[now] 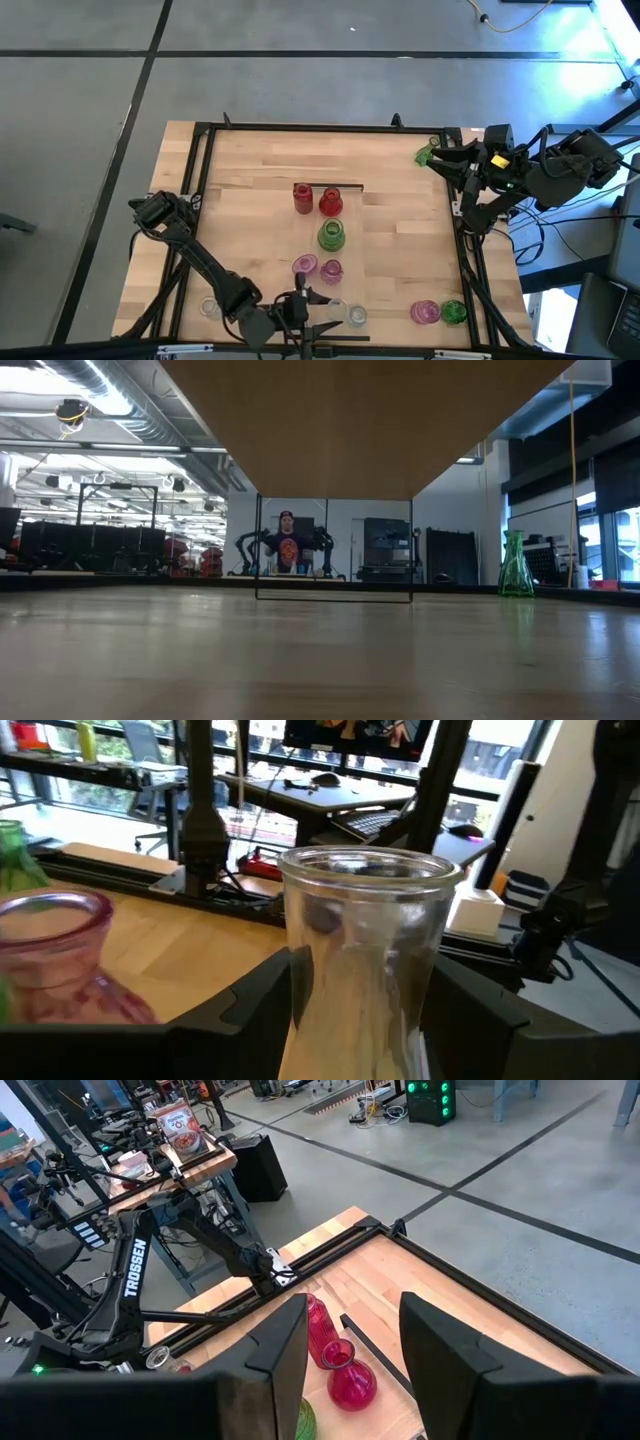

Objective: Sort vases onto shelf
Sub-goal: Put the top white vase on the shelf aligned with the other white vase

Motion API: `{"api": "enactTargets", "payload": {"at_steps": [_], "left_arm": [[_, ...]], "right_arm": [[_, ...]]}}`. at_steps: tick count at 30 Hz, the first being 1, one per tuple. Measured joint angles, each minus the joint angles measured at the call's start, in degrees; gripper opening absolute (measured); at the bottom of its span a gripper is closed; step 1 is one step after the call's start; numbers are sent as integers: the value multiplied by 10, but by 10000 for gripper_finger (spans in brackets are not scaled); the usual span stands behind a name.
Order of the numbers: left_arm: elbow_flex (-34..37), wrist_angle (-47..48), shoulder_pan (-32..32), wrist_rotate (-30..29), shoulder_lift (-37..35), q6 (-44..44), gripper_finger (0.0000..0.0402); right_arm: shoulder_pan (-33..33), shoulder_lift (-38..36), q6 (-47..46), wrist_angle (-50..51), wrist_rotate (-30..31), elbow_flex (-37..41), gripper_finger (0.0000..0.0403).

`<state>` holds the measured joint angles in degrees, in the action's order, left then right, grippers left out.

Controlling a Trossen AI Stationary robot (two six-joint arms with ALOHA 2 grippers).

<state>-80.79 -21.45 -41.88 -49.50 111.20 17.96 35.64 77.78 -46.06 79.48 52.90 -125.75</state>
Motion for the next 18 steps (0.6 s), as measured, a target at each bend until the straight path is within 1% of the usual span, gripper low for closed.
{"api": "enactTargets", "payload": {"at_steps": [18], "left_arm": [[0,2,0,6,0,-3,195]], "right_arm": [[0,0,-1,0,0,0,147]]}}
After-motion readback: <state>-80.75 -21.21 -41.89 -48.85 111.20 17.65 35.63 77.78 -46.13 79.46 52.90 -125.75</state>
